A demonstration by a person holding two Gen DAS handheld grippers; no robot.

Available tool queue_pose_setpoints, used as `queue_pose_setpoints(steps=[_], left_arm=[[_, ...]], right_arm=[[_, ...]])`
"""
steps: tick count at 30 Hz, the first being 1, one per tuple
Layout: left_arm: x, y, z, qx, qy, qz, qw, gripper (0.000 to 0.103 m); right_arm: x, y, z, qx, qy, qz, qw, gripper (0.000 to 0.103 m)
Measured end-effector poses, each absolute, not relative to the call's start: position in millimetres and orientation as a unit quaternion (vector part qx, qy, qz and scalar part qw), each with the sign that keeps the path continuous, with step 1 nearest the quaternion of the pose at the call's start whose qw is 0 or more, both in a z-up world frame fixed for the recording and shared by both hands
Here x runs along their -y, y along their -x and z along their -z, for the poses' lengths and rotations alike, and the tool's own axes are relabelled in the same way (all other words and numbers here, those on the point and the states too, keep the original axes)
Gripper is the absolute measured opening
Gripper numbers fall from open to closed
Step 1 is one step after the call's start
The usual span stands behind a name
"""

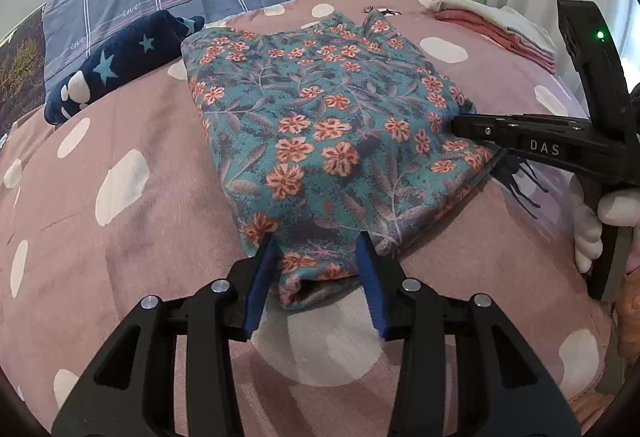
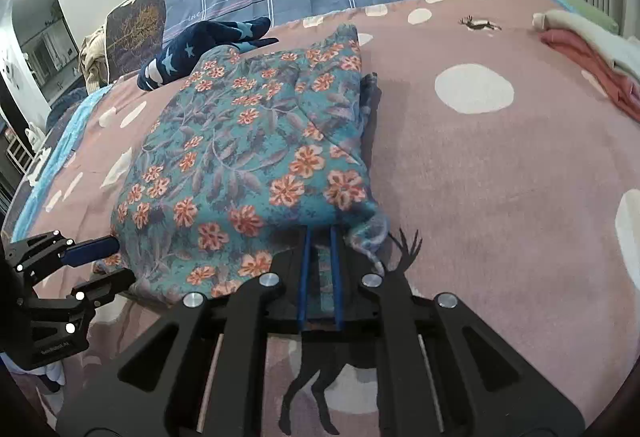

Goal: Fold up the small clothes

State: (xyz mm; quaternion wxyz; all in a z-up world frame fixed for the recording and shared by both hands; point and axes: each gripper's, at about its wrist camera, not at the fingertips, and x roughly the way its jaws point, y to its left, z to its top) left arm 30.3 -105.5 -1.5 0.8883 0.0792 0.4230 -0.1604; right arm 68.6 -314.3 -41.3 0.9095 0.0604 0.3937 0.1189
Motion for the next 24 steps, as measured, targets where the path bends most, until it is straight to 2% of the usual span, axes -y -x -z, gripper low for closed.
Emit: queue_pose_setpoints(steps=[4,8,12,15,18,24], left_arm=[[104.5,-28.7,0.1,-0.425,-0.079,0.161,0.887,0.043],[103.4,-29.7,-8.1,-0.425,-0.072,0.169,0.886,0.044],[92.6,-37.0,-29.0,-0.4,-0.031,0.179,0.898,0.044],[90.5,-49.2,-24.0,-0.405,-0.037,0.165,0.899,0.045],[89.4,-60.2,4.5,-0.441,-0.05,0.15,0.884,0.054],[80.2,-60.6,9.1,-0.441,-0.023,0.165,0.882,0.056]], right_arm=[[314.5,-64.5,31.9,-0.394,-0.057,-0.126,0.908,0.012],[316.4,-59.8,-2.4,-0.354,-0.044,-0.139,0.924,0.021],[309.2,-74.2,-17.7,-0.336,-0.038,-0.171,0.925,0.021],[299.0,-91.8,-8.0,-0.352,-0.03,-0.184,0.917,0.021],[293.7,-116.1,32.7,-0.409,-0.009,-0.154,0.899,0.019],[290.8,-108.6,35.8,-0.385,0.007,-0.153,0.91,0.019]])
